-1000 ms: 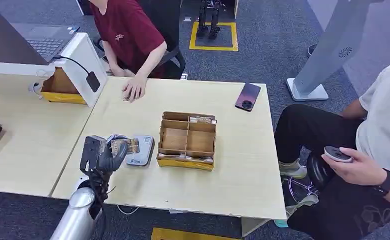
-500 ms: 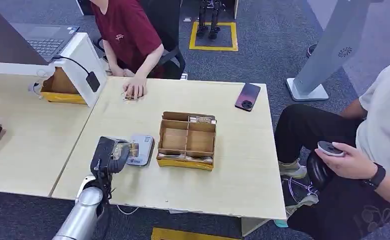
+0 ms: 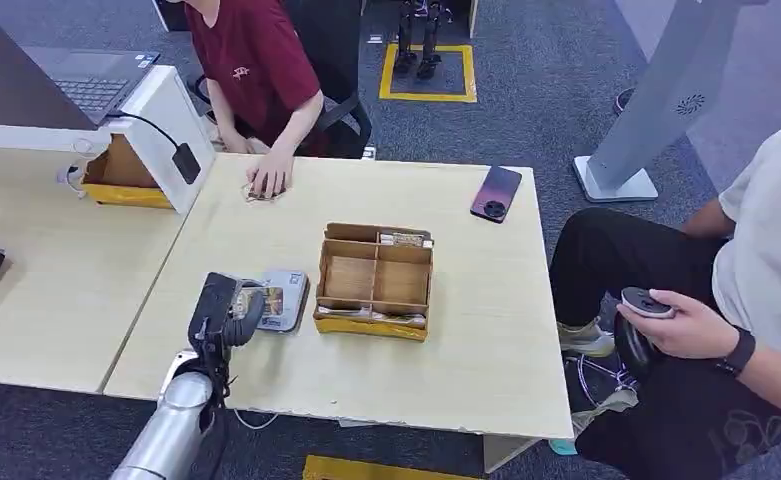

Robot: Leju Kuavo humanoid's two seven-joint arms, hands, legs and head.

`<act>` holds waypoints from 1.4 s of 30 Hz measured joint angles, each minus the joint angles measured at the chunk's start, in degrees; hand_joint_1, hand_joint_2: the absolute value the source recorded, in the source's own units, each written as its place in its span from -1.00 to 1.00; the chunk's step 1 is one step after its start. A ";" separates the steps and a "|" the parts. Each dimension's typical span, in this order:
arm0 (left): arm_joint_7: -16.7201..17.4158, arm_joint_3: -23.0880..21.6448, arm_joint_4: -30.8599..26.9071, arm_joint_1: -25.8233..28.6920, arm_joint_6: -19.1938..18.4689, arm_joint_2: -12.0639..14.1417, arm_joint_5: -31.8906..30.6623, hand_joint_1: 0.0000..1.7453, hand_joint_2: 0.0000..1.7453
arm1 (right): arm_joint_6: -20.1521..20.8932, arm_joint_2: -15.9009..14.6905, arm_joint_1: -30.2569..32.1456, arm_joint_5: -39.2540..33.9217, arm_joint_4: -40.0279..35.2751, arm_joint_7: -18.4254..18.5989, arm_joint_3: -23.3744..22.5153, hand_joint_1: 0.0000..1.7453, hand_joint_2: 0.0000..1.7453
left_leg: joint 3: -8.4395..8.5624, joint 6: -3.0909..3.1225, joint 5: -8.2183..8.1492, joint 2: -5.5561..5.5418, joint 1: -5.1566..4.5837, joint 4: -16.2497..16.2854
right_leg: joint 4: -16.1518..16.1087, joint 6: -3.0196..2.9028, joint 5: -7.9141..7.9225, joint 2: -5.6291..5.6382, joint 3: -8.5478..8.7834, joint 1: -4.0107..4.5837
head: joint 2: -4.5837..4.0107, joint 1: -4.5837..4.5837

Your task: Pass the card to the sensor for recognition and then transmit it.

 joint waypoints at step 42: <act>-2.75 1.99 14.88 -7.00 7.95 -2.23 -1.35 1.00 1.00 | 0.92 0.15 -0.26 2.29 -0.28 0.39 0.00 -1.00 1.00 | 0.00 0.00 0.00 0.01 0.00 0.00 | 0.00 -0.05 0.04 0.01 0.01 0.00 | 0.00 0.00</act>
